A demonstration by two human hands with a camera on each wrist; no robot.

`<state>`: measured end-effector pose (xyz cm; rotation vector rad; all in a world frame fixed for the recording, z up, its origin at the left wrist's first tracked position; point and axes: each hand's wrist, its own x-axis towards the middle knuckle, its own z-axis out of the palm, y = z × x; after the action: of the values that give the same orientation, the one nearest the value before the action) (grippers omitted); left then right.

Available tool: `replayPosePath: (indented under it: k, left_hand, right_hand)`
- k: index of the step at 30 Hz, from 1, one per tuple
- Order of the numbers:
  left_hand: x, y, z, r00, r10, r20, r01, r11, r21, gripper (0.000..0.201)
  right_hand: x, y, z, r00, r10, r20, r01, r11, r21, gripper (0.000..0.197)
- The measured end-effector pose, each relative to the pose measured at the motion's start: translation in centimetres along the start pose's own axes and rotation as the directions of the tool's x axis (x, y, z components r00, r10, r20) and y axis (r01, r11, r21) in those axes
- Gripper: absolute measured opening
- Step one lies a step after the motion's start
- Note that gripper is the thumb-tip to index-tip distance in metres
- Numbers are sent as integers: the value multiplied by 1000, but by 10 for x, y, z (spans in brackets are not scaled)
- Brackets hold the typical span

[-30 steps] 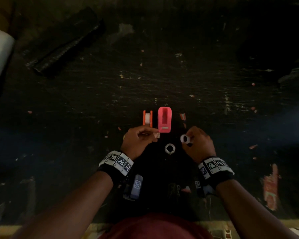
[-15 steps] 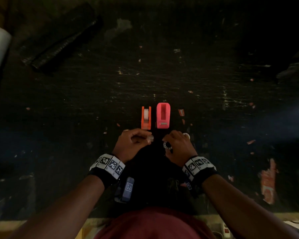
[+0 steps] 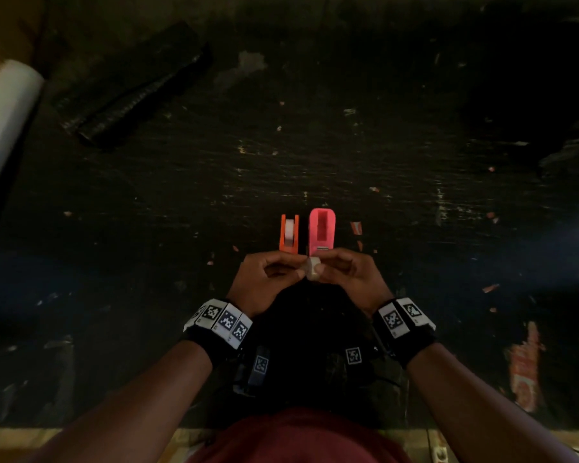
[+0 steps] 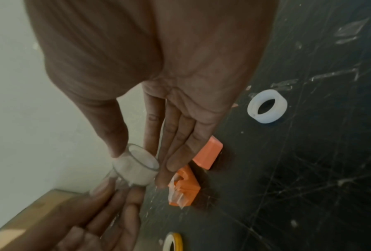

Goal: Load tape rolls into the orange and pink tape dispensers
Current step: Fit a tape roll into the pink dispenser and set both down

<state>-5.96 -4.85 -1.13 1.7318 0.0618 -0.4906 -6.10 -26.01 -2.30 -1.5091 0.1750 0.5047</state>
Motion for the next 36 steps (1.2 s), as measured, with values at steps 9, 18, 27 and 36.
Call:
replayPosePath:
  k: [9,18,27,36]
  left_hand:
    - [7,5,2,999,22,34,-26,995,100,27]
    - [16,15,7,996,83,34,-88,979,184,27]
    - [20,13,0,991,-55,120,35,987,159,41]
    - [25,14,-2,999,-21,49,22,1000,-16,32]
  right_hand:
    - [-4,-2,-2,1000,-16,-11,17,999,40,21]
    - [0,3,-2,997,-7,-74,13,996,85,19]
    - [1,-3,-2,1000,23,-20,-18,969,248,26]
    - [3,-17,-5,995,14,-95,-14,1000,5,21]
